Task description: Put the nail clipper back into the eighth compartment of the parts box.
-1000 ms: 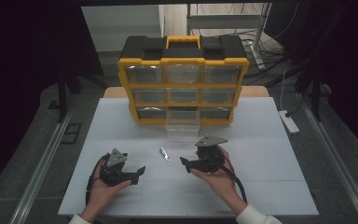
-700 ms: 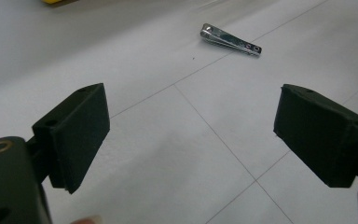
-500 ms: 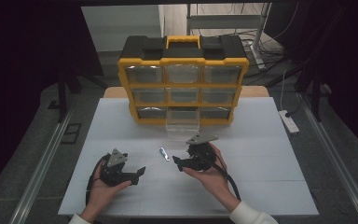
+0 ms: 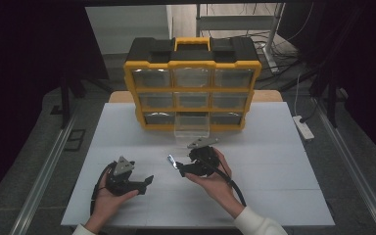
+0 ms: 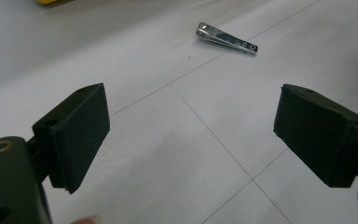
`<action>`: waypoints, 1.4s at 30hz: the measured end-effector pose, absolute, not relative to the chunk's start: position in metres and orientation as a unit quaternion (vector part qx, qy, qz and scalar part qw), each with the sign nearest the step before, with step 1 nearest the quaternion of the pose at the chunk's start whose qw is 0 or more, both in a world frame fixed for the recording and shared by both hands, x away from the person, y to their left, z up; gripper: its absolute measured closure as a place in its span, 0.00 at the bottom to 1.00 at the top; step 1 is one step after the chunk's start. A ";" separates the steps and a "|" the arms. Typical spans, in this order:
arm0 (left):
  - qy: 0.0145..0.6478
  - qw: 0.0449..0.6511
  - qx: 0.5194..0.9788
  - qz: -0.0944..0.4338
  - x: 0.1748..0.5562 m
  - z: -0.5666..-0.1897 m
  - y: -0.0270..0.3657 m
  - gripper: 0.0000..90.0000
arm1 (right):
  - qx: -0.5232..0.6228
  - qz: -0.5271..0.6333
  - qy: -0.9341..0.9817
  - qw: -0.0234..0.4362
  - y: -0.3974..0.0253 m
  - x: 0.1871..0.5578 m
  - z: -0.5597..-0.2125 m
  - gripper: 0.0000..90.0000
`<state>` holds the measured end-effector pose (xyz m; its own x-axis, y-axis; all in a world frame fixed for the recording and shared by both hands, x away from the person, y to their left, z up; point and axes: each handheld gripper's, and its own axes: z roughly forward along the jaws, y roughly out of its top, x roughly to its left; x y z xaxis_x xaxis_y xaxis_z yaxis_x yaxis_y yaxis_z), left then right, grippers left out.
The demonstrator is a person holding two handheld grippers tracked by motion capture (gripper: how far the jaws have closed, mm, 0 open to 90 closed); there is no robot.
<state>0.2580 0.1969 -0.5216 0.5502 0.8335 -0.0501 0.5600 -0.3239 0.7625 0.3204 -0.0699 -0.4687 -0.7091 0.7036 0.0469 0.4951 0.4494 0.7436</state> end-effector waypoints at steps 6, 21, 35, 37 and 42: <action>0.439 0.382 0.793 0.179 0.258 -0.522 0.197 0.12 | 0.359 0.378 0.844 0.129 -0.066 0.324 -0.472 0.23; 0.439 0.383 0.793 0.177 0.258 -0.522 0.198 0.12 | 0.358 0.351 0.858 0.106 -0.037 0.347 -0.475 0.24; 0.441 0.384 0.792 0.178 0.258 -0.522 0.198 0.12 | 0.354 0.337 0.866 0.103 -0.021 0.355 -0.476 0.23; 0.441 0.384 0.792 0.178 0.258 -0.522 0.198 0.12 | 0.358 0.335 0.865 0.104 -0.020 0.356 -0.477 0.23; 0.440 0.384 0.792 0.178 0.258 -0.522 0.198 0.12 | 0.360 0.330 0.866 0.104 -0.018 0.359 -0.480 0.23</action>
<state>0.2582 0.1980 -0.5217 0.5493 0.8337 -0.0567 0.5603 -0.3172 0.7652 0.3586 -0.0184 -0.4800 -0.7192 0.6925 0.0574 0.5550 0.5228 0.6470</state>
